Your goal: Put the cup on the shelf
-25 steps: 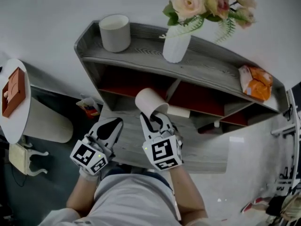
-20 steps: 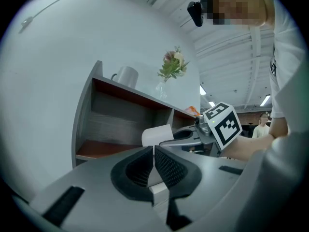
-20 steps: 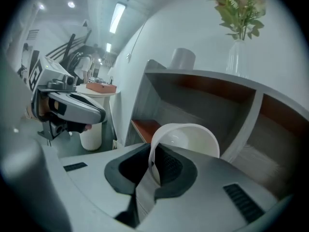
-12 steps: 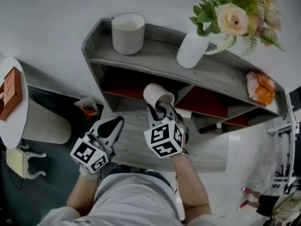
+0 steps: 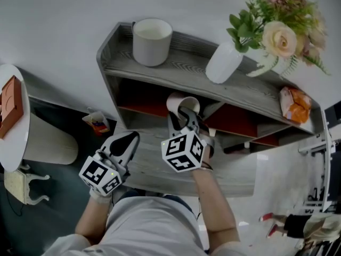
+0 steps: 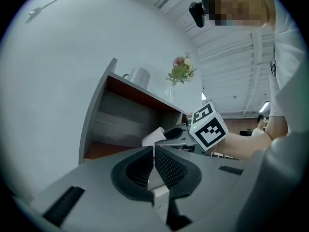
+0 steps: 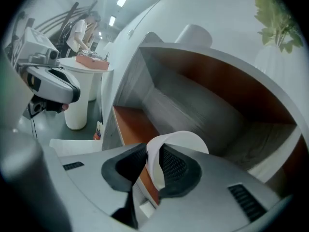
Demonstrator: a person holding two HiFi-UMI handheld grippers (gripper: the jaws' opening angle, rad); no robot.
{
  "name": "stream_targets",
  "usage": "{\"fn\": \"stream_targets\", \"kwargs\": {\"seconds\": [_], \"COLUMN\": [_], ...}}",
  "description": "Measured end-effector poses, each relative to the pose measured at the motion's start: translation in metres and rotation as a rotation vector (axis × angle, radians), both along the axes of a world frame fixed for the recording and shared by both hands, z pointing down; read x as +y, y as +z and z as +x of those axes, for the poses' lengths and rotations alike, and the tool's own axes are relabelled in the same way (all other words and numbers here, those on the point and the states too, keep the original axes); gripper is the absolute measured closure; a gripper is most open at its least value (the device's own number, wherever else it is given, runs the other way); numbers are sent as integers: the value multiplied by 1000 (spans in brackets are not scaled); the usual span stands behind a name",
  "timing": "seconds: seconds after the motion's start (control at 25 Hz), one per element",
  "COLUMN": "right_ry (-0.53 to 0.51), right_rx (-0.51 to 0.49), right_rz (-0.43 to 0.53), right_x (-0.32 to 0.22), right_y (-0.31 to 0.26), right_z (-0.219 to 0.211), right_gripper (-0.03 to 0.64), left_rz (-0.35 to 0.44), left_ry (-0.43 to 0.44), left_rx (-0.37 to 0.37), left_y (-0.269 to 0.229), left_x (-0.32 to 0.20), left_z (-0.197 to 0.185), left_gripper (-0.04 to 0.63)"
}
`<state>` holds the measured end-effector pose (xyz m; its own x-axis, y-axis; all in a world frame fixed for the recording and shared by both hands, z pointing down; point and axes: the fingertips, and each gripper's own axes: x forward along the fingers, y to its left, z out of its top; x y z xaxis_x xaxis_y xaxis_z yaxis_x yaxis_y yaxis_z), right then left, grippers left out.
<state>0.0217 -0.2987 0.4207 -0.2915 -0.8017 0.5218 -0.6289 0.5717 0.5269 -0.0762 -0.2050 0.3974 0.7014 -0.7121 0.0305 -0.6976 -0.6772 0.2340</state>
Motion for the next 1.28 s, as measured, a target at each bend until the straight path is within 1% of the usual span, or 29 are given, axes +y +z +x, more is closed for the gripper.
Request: {"fn": "stream_targets", "kwargs": {"seconds": [0.24,0.4,0.6,0.72,0.92,1.16,1.28], "right_ry": [15,16,18,26,25,38,48], "right_rx": [67,105,129,141,202,209,195], "right_rz": [67,91,113,144,176,171,195], "right_x": [-21,-30,-42,-48,-57,-60,-59], "right_y": [-6,-8,-9,-12,-13,-12,-18], "right_z": [-5,-7,-8,-9,-9,-7,-7], "right_gripper": [508,495,489,477,463,463,460], "left_rz": [-3,-4,-2,-1,-2,1,2], "left_ry": [-15,-26,-33,-41,-39,-45,-47], "left_rx": [8,14,15,13,11,8,8], "left_y": [0,-2,-3,-3,-3,-4,-5], "left_x": [-5,-10,-13,-14,-14,-11,-9], "left_z": [-10,-16,-20,-24,-23,-24,-25], "left_gripper": [577,577,577,577,577,577,577]}}
